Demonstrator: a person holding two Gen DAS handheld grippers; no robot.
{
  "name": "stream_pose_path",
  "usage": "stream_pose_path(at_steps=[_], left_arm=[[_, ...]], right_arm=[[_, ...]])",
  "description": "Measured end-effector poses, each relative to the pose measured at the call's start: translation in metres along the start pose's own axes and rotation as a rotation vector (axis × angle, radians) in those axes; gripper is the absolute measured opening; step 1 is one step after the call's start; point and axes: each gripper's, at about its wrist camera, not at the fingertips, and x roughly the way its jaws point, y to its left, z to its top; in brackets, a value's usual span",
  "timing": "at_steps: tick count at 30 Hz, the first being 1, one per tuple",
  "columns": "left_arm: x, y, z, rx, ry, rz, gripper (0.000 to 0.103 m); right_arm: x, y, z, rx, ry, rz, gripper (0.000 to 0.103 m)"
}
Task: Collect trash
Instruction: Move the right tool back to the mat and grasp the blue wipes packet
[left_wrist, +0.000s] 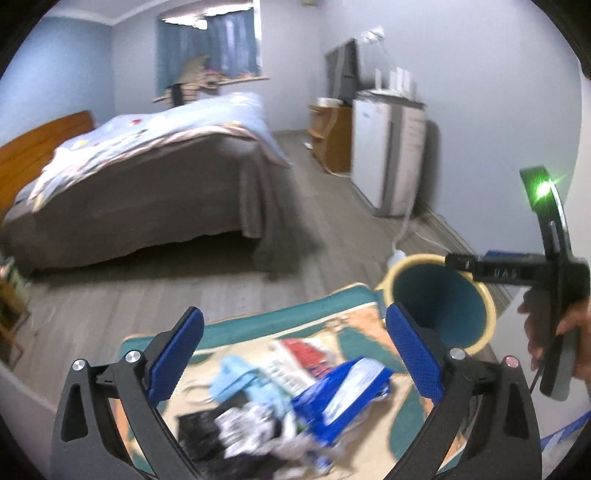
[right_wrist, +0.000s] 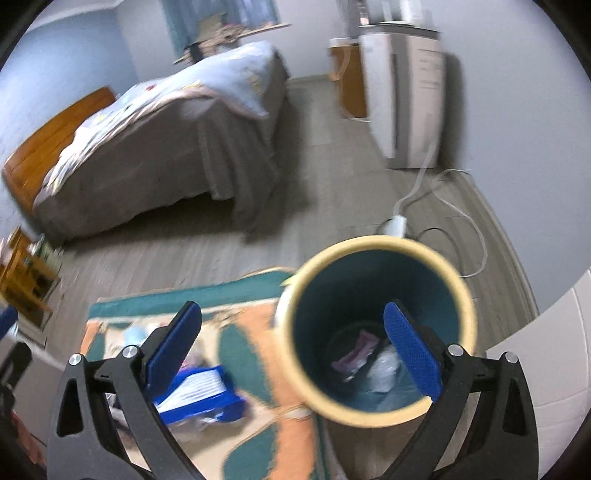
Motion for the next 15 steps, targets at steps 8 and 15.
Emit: stream_pose_path(at_steps=[8, 15], left_arm=[[-0.015, 0.057, -0.035, -0.111, 0.02, 0.067, 0.098], [-0.005, 0.081, -0.055, -0.116, 0.079, 0.059, 0.098]], right_arm=[[0.004, 0.073, -0.018, -0.137, 0.058, 0.006, 0.097], [0.011, 0.112, -0.032, -0.194, 0.106, 0.004, 0.097]])
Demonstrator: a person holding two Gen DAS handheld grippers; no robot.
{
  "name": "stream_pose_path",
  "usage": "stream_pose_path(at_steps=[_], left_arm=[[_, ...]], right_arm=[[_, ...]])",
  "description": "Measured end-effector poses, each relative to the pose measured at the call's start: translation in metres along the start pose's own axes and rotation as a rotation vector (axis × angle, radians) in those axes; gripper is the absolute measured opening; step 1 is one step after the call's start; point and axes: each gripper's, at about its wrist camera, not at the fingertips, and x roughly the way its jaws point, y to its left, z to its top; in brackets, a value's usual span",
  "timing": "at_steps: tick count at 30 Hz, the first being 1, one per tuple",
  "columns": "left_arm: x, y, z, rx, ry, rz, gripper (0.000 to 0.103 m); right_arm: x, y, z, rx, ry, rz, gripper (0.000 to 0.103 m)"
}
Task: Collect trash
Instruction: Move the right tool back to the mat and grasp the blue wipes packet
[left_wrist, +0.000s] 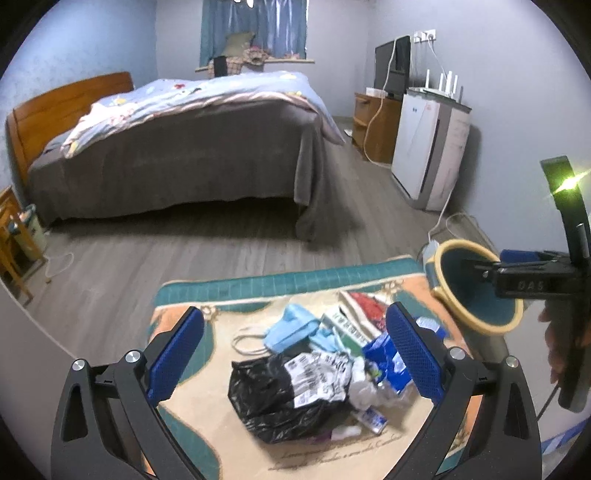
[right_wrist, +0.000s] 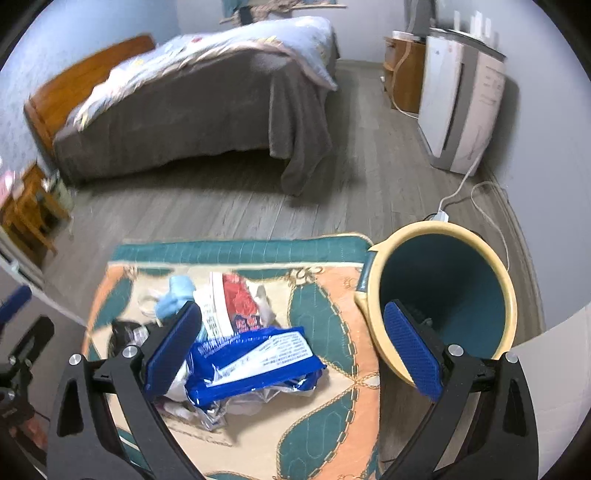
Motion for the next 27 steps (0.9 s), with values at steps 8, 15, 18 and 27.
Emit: stream_pose_path(at_steps=[8, 15, 18, 27], left_arm=[[0.021, 0.021, -0.014, 0.012, 0.068, 0.013, 0.098], [0.036, 0.047, -0.025, -0.054, 0.131, 0.024, 0.098], [0.039, 0.051, -0.028, -0.06, 0.143, 0.026, 0.098], [0.054, 0.054, -0.038, -0.029, 0.195, 0.026, 0.098]], right_arm=[[0.026, 0.022, -0.01, -0.079, 0.078, -0.017, 0.097], [0.058, 0.02, -0.022, -0.046, 0.193, -0.027, 0.097], [0.068, 0.018, -0.025, -0.033, 0.223, -0.038, 0.097], [0.094, 0.012, -0.035, 0.007, 0.305, -0.034, 0.097]])
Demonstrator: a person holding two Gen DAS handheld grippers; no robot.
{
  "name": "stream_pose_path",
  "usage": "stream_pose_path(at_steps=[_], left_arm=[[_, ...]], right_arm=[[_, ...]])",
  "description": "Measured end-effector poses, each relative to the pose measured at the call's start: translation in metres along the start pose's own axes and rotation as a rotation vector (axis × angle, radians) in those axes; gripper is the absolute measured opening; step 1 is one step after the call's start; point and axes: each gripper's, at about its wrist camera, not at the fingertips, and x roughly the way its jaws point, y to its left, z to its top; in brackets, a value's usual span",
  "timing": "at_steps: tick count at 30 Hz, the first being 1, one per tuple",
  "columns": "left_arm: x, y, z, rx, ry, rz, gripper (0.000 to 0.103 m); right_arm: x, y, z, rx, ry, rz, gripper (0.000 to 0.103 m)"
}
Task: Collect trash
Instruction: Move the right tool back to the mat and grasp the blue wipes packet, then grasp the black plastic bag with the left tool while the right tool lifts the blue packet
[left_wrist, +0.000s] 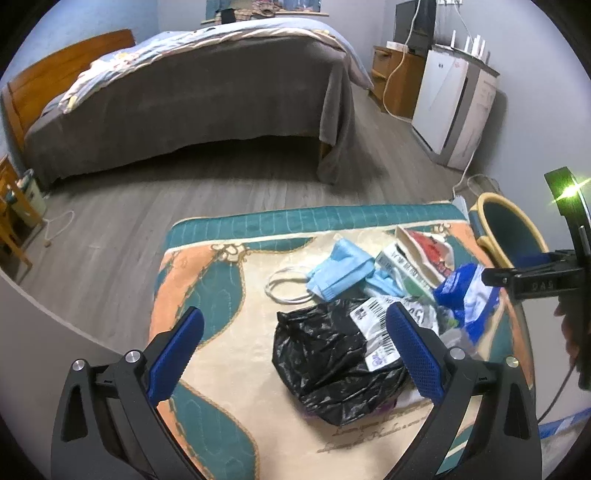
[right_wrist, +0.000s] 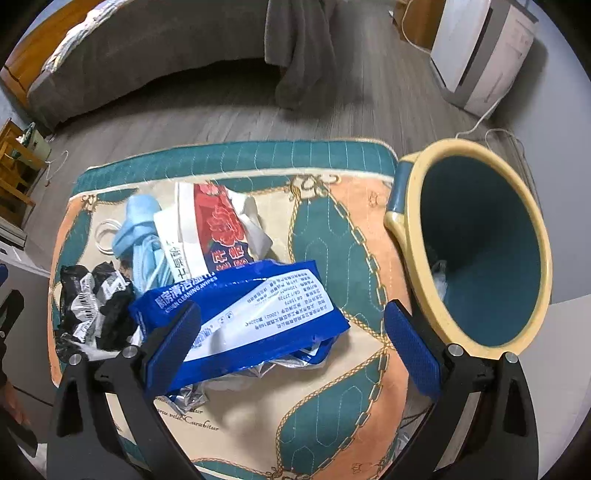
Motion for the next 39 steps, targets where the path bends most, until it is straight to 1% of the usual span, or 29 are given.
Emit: stream_pose_path(at_steps=[5, 8, 10, 12, 13, 15, 18, 21, 24, 27, 29, 31, 36, 39], left_arm=[[0.005, -0.002, -0.001, 0.003, 0.017, -0.008, 0.098], [0.007, -0.005, -0.001, 0.01, 0.023, -0.013, 0.098], [0.008, -0.007, -0.001, 0.02, 0.026, -0.015, 0.098], [0.008, -0.008, -0.001, 0.028, 0.028, -0.014, 0.098], [0.008, -0.009, -0.001, 0.031, 0.029, -0.012, 0.098], [0.009, -0.009, -0.001, 0.032, 0.03, -0.011, 0.098], [0.009, -0.009, 0.0, 0.026, 0.03, -0.014, 0.098], [0.008, -0.009, -0.001, 0.028, 0.03, -0.016, 0.098], [0.008, -0.011, -0.001, 0.033, 0.031, -0.015, 0.098], [0.007, -0.013, 0.0, 0.028, 0.03, -0.021, 0.098], [0.007, -0.014, 0.0, 0.026, 0.031, -0.034, 0.098], [0.009, -0.019, -0.001, 0.039, 0.041, -0.045, 0.098], [0.018, -0.035, -0.007, 0.095, 0.085, -0.077, 0.098], [0.023, -0.048, -0.01, 0.138, 0.107, -0.103, 0.098]], right_arm=[[0.022, -0.002, -0.001, 0.02, 0.062, 0.01, 0.097], [0.037, -0.003, -0.002, 0.053, 0.12, 0.049, 0.097], [0.042, -0.004, -0.003, 0.077, 0.142, 0.076, 0.095], [0.044, -0.005, -0.003, 0.102, 0.157, 0.099, 0.083], [0.043, -0.005, -0.002, 0.113, 0.158, 0.104, 0.08], [0.04, -0.005, -0.001, 0.118, 0.154, 0.106, 0.068], [0.033, -0.008, -0.001, 0.123, 0.147, 0.105, 0.057], [0.023, -0.007, -0.002, 0.107, 0.153, 0.096, 0.049], [0.009, -0.003, -0.002, 0.041, 0.134, 0.078, 0.045], [-0.006, 0.005, 0.0, -0.036, 0.093, 0.062, 0.041], [-0.018, 0.009, -0.001, -0.079, 0.062, 0.044, 0.041], [-0.028, 0.01, 0.001, -0.111, 0.026, 0.044, 0.04], [-0.045, 0.015, 0.006, -0.156, -0.053, 0.003, 0.039], [-0.057, 0.012, 0.009, -0.151, -0.084, 0.026, 0.039]])
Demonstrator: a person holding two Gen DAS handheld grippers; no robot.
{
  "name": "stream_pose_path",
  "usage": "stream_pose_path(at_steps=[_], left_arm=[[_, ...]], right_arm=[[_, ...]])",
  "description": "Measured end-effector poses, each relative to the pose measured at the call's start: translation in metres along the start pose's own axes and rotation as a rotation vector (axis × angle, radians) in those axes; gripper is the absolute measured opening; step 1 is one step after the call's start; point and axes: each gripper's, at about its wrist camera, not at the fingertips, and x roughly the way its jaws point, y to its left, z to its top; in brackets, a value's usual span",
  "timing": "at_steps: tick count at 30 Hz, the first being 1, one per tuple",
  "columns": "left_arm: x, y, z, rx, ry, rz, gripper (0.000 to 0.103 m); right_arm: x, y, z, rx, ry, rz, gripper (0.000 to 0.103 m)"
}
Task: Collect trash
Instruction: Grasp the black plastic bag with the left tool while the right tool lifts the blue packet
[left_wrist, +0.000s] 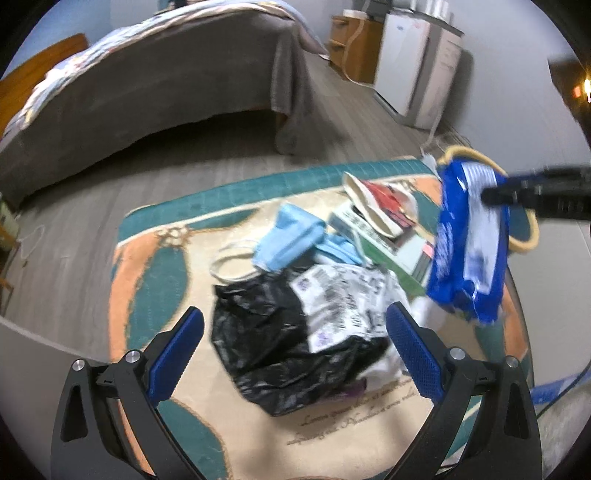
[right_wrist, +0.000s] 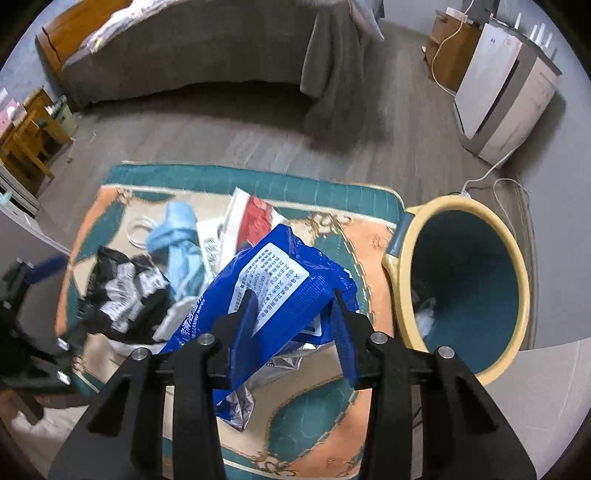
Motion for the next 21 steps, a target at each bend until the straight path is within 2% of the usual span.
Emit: stream_pose_path(at_steps=[6, 9, 10, 11, 14, 16, 17, 21], left_arm=[[0.016, -0.02, -0.003, 0.089, 0.057, 0.038, 0.095], [0.024, -0.028, -0.007, 0.127, 0.085, 0.032, 0.094], [0.025, -0.029, -0.007, 0.135, 0.087, 0.04, 0.087], [0.026, -0.03, -0.007, 0.136, 0.091, 0.048, 0.073], [0.028, -0.024, -0.005, 0.079, 0.113, 0.013, 0.059], [0.026, -0.024, -0.004, 0.086, 0.109, 0.018, 0.049], [0.025, -0.024, -0.003, 0.092, 0.101, 0.023, 0.024], [0.008, -0.019, 0.002, 0.068, 0.06, 0.023, 0.022]], right_arm=[[-0.002, -0.001, 0.002, 0.003, -0.017, 0.002, 0.039], [-0.001, -0.004, 0.002, 0.009, -0.016, 0.011, 0.039], [-0.001, -0.004, 0.002, 0.009, -0.017, 0.011, 0.039], [-0.001, -0.004, 0.001, 0.01, -0.02, 0.011, 0.039], [-0.004, -0.006, 0.001, 0.015, -0.029, 0.024, 0.039], [-0.004, -0.006, 0.0, 0.011, -0.032, 0.027, 0.039], [-0.005, -0.005, 0.0, 0.007, -0.037, 0.027, 0.039], [-0.012, -0.008, 0.001, 0.008, -0.061, 0.025, 0.039]])
